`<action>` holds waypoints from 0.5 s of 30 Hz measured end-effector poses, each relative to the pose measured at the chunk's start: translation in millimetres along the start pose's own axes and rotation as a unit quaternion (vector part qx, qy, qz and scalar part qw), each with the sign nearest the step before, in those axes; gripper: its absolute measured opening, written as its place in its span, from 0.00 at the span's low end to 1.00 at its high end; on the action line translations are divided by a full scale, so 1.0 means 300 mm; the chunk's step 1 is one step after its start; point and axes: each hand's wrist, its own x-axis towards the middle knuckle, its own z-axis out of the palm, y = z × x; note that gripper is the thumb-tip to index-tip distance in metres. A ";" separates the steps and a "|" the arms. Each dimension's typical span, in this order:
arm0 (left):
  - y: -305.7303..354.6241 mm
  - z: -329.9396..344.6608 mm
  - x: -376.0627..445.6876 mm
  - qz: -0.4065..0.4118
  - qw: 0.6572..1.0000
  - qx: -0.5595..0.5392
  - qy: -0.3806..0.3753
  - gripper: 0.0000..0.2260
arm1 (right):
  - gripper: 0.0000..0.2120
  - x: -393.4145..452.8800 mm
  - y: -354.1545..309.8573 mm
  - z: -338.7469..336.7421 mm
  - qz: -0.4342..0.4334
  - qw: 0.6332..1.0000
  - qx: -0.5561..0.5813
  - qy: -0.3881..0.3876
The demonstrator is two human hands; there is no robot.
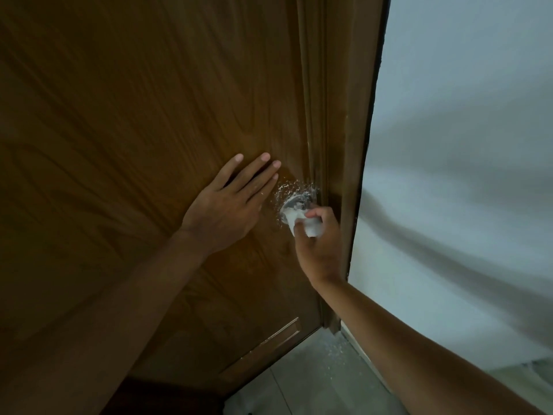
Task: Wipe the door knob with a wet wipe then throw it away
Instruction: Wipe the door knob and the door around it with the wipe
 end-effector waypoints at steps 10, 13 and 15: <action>0.004 0.005 0.007 0.002 1.000 0.012 0.021 0.25 | 0.14 0.020 0.059 -0.001 -0.085 0.994 -0.066 0.002; 0.006 0.003 0.008 0.004 1.000 0.013 0.012 0.25 | 0.09 0.012 0.088 -0.002 -0.235 0.957 -0.167 -0.041; 0.003 0.003 0.005 0.004 1.000 0.015 0.008 0.26 | 0.09 0.028 0.120 -0.023 -0.305 0.924 -0.215 -0.087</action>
